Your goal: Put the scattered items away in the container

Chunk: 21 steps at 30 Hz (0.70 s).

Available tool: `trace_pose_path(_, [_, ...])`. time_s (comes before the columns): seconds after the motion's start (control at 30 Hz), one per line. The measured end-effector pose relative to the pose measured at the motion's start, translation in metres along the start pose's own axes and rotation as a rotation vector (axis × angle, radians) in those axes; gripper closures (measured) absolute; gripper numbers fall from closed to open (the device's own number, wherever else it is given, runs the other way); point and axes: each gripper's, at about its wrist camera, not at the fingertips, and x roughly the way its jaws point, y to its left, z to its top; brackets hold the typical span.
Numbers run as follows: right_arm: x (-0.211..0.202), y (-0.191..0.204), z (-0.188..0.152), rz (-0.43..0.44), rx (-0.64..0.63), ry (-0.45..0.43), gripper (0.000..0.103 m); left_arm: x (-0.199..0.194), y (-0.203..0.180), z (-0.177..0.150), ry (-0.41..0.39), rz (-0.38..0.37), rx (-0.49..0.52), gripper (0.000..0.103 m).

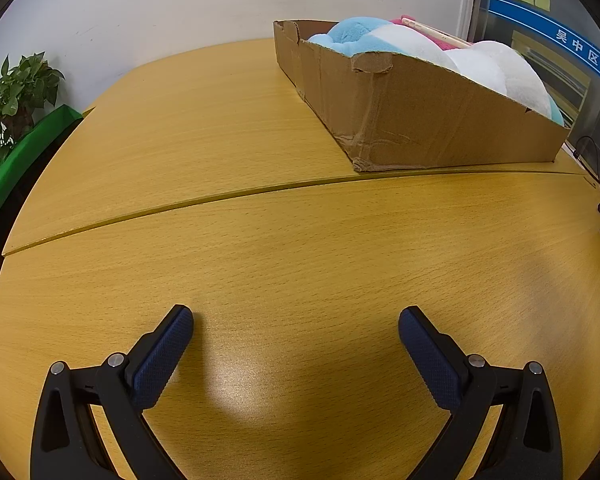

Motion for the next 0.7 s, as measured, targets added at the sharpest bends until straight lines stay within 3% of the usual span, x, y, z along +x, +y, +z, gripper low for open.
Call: trace_pose_path(0.7, [0.0005,0.0001,0.0002,-0.001,0.000,-0.001,0.000,-0.0007,-0.0013,-0.0007,0.000,0.000,0.001,0.000])
